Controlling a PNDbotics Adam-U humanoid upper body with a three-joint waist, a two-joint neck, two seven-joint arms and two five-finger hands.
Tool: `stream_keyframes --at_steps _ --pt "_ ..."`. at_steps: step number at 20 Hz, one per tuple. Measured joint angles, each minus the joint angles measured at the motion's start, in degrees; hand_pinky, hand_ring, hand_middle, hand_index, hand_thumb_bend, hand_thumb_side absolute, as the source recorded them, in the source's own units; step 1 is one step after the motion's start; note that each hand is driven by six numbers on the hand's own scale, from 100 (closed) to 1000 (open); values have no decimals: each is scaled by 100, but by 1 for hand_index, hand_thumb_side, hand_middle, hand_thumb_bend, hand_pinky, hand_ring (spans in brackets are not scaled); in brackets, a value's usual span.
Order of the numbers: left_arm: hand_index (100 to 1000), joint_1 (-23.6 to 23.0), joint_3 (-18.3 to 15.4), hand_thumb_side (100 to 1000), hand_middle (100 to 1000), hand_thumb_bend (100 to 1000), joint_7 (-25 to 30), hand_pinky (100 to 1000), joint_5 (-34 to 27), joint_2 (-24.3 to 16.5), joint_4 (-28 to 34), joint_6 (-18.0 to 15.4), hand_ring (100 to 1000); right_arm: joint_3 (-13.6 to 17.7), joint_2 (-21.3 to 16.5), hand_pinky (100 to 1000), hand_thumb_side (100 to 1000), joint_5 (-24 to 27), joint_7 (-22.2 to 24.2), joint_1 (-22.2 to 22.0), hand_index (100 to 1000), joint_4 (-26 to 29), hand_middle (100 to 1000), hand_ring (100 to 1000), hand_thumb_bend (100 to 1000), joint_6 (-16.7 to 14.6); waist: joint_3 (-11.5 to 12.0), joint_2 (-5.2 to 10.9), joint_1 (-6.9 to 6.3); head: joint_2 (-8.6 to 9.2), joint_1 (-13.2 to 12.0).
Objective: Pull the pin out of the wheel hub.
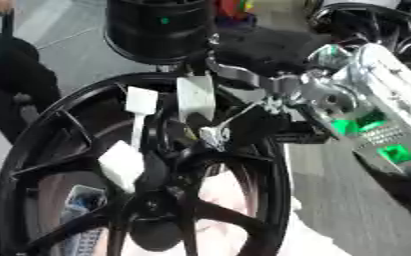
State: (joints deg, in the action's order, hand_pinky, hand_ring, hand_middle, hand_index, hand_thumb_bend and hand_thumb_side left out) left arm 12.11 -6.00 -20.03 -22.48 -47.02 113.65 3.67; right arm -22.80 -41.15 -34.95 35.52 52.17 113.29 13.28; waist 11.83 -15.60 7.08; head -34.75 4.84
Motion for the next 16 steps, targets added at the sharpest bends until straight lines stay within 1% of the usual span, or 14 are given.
stream_keyframes --at_steps 1,2,4,5,7,10,12,13,15,16 --pt "670 0 -22 558 716 100 -48 899 -27 24 -3 21 596 124 -4 872 200 62 -83 -34 430 -48 278 630 100 83 -16 12 0 -27 30" --pt "669 1 -36 561 716 100 -98 899 -60 32 -15 40 596 255 -17 813 175 141 -169 -61 429 -108 274 627 100 169 -25 17 0 -50 49" --pt "669 1 -73 564 716 100 -197 899 -126 56 -56 69 596 520 -72 750 142 315 -354 -128 429 -233 270 626 100 353 -54 25 2 -71 52" --pt "669 2 -88 565 716 100 -235 899 -152 74 -75 79 596 669 -130 738 136 426 -511 -173 429 -293 270 625 100 443 -81 34 7 -81 42" --pt "668 4 -96 566 716 100 -283 900 -194 77 -81 91 596 949 -322 704 112 773 -1032 -314 430 -416 270 625 100 568 -96 48 22 -89 22" --pt "668 2 -98 568 716 100 -312 900 -217 79 -106 102 596 1354 -806 706 100 1370 -1837 -641 432 -590 275 629 100 645 -190 57 76 -91 -45" --pt "668 -16 -108 567 716 100 -320 901 -217 80 -109 102 596 1655 -1218 681 100 1709 -2264 -989 437 -617 279 631 100 680 -242 57 87 -93 -115" --pt "668 -41 -124 567 716 100 -329 901 -216 81 -109 97 596 1824 -1422 683 100 1855 -2468 -1213 439 -617 281 633 100 705 -275 57 87 -93 -157" --pt "669 -71 -146 565 717 100 -347 901 -192 97 -106 93 596 2204 -1847 706 100 2122 -2907 -1824 449 -617 293 640 100 790 -349 50 86 -95 -254" --pt "669 -96 -164 536 717 100 -358 900 -173 108 -99 86 597 2394 -2028 696 100 2208 -3125 -2188 463 -614 306 644 100 845 -383 34 82 -95 -301"
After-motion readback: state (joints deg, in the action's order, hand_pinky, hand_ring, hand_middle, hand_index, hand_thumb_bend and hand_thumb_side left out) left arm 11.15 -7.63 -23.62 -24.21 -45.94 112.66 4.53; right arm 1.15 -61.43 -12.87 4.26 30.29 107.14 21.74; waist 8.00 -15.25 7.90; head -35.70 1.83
